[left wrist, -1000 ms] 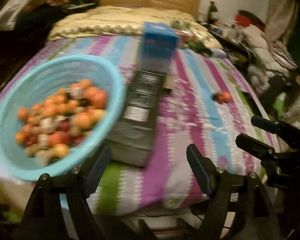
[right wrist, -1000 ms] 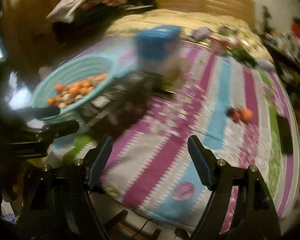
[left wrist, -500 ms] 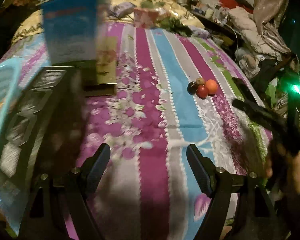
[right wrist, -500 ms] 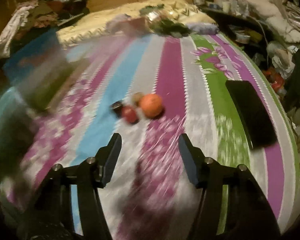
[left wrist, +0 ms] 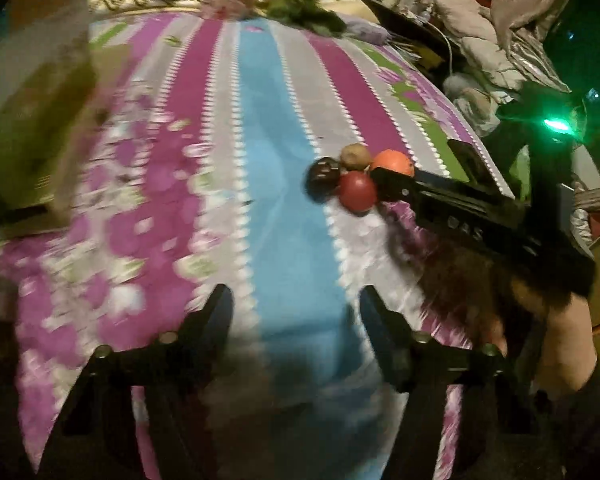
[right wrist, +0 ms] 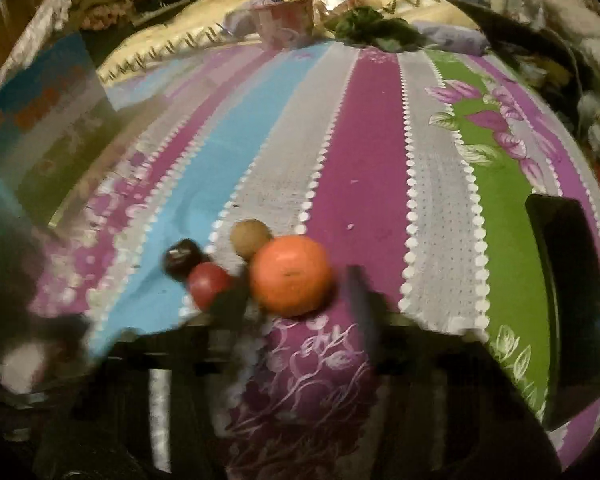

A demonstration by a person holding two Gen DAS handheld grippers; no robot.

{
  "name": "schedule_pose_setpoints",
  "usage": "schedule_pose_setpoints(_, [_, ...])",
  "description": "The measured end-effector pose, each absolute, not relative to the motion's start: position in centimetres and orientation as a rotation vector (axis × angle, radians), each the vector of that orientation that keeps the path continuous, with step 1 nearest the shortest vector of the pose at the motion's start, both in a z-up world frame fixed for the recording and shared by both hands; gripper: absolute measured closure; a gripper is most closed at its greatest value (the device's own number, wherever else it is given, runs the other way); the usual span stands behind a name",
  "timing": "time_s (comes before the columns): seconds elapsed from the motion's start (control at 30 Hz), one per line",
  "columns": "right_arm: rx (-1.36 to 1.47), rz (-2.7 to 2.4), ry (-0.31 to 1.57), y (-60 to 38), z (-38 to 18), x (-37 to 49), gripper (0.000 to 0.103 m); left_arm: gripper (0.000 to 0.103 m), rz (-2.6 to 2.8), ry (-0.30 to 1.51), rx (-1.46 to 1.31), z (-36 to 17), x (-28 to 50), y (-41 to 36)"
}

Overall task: Organize fruits
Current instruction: 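Grasp the orange with the right tool while the left tool approaches the red tomato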

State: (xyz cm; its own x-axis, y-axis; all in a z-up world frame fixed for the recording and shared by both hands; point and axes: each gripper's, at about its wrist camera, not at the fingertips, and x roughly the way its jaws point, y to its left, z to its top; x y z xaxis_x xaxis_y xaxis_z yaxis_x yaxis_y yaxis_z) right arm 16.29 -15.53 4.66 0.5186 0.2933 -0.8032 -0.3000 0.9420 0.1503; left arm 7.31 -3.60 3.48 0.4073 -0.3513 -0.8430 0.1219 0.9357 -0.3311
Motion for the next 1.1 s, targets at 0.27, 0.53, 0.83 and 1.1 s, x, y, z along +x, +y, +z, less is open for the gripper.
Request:
schedule_pose_setpoints(0.27, [0.130, 0.282, 0.908, -19.6, 6.0, 12.2, 0.063, 0.044, -0.298, 1.062, -0.283, 2.7, 11.1, -6.3])
schedule_pose_setpoints(0.53, [0.183, 0.274, 0.928, -20.3, 4.9, 12.4, 0.063, 0.047, -0.272, 1.013, -0.268, 2.4, 13.3, -8.0])
schedule_pose_setpoints(0.83, [0.203, 0.296, 0.924, -20.5, 4.6, 12.4, 0.062, 0.079, -0.234, 1.018, -0.242, 2.5, 11.7, -5.6])
schedule_pose_setpoints(1.1, [0.204, 0.299, 0.918, -20.4, 4.4, 12.2, 0.061, 0.077, -0.227, 0.998, -0.223, 2.3, 9.8, -2.8])
